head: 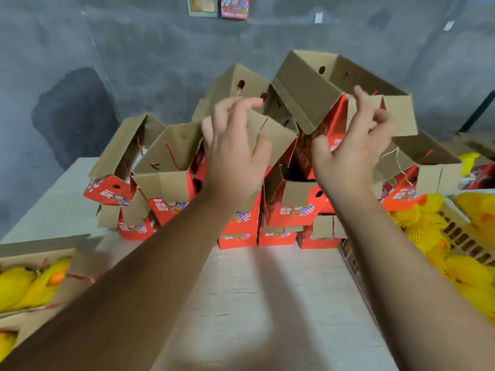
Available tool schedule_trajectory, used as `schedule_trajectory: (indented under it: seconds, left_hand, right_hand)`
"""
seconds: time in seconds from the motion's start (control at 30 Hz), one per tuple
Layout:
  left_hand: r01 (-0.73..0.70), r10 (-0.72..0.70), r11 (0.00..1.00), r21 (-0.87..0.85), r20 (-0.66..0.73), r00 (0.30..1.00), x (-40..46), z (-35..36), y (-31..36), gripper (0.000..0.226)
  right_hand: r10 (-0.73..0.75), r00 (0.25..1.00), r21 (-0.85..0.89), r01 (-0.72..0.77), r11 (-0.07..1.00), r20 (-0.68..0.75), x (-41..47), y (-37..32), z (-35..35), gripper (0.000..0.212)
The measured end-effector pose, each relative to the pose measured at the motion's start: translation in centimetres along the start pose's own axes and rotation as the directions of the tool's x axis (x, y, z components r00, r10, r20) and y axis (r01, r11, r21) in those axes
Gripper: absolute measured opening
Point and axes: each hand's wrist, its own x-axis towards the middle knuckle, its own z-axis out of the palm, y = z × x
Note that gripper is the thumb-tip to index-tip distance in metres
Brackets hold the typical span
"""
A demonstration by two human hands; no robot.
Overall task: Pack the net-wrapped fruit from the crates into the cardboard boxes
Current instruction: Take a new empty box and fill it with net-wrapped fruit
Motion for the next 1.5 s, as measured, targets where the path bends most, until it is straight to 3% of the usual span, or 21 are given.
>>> schedule_trajectory:
  seconds: [0.1, 0.2, 0.27, 0.53, 0.63, 0.7, 0.77, 0.87, 0.93, 1.03, 1.07, 1.13, 1.2, 1.27, 1.4, 1.5]
  left_hand:
    - [-0.116, 0.105, 0.992, 0.051, 0.178, 0.978, 1.2, 2.3, 2.9, 0.047]
    - [0.01, -0.019, 1.0, 0.027, 0.373, 0.928, 1.4, 5.0, 4.2, 0.045]
    - [0.104, -0.095, 0.995, 0.001, 0.413, 0.906, 1.2, 6.3, 4.3, 0.042]
    - [0.034, -0.029, 0.999, -0.005, 0.424, 0.905, 0.8, 6.1, 2.6, 0.042]
    - [0.208, -0.134, 0.968, -0.143, 0.408, 0.903, 0.7, 5.8, 3.3, 0.047]
    - [0.375, -0.257, 0.861, -0.344, 0.343, 0.904, 0.7, 5.5, 5.0, 0.05]
    - [0.446, -0.336, 0.703, -0.553, 0.295, 0.895, 0.0, 4.5, 7.4, 0.055]
    - [0.493, -0.251, 0.49, -0.719, 0.425, 0.869, -3.8, 3.4, 9.6, 0.052]
    - [0.629, -0.189, 0.323, -0.707, 0.603, 0.775, -7.8, 3.4, 10.5, 0.062]
    - [0.879, -0.233, 0.11, -0.465, 0.847, 0.477, -14.7, 3.0, 10.8, 0.115]
    - [0.903, -0.215, 0.132, -0.408, 0.878, 0.428, -17.2, 2.7, 10.4, 0.12]
    - [0.91, -0.24, 0.22, -0.352, 0.884, 0.401, -21.6, 2.2, 9.0, 0.093]
    - [0.929, -0.343, 0.104, -0.355, 0.864, 0.368, -24.2, 1.5, 7.0, 0.08]
    - [0.918, -0.431, 0.057, -0.393, 0.819, 0.378, -24.8, 1.2, 5.1, 0.077]
    - [0.877, -0.503, 0.283, -0.388, 0.719, 0.48, -25.0, 0.6, 1.9, 0.076]
    - [0.877, -0.463, 0.364, -0.314, 0.756, 0.463, -26.1, 0.8, -0.1, 0.051]
  right_hand:
    - [0.006, 0.985, -0.294, 0.045, 0.955, 0.171, 3.8, 2.3, -0.9, 0.083]
    - [0.08, 0.942, -0.26, 0.009, 0.965, 0.327, 5.4, 3.4, -0.9, 0.047]
    - [-0.01, 0.957, -0.168, 0.061, 0.984, 0.288, 5.8, 3.4, -1.1, 0.03]
    - [-0.084, 0.992, 0.129, 0.071, 0.989, 0.091, 3.2, 2.5, -8.1, 0.021]
    - [-0.056, 0.998, 0.172, 0.05, 0.984, 0.03, 0.4, 3.6, -12.1, 0.018]
    - [-0.047, 0.999, 0.169, 0.043, 0.985, 0.016, -2.7, 6.7, -15.6, 0.009]
    - [0.012, 0.998, 0.147, -0.021, 0.989, 0.067, -6.6, 11.3, -19.6, 0.015]
    - [0.219, 0.938, 0.109, -0.256, 0.961, 0.269, -11.8, 17.2, -24.5, 0.026]
    - [0.304, 0.892, 0.094, -0.353, 0.931, 0.334, -14.7, 18.5, -26.1, 0.031]
    - [0.37, 0.871, 0.176, -0.439, 0.881, 0.322, -18.7, 17.6, -26.1, 0.029]
    - [0.374, 0.881, 0.183, -0.435, 0.882, 0.29, -19.8, 16.9, -25.9, 0.026]
    - [0.343, 0.91, 0.105, -0.374, 0.922, 0.233, -21.4, 15.5, -26.1, 0.023]
    - [0.357, 0.91, 0.049, -0.374, 0.926, 0.212, -22.1, 15.0, -26.9, 0.03]
    - [0.394, 0.884, -0.009, -0.405, 0.914, 0.251, -22.9, 15.5, -27.7, 0.039]
    - [0.42, 0.784, -0.077, -0.436, 0.897, 0.457, -24.9, 16.6, -26.9, 0.046]
    - [0.404, 0.642, -0.171, -0.394, 0.903, 0.651, -25.6, 17.6, -24.6, 0.038]
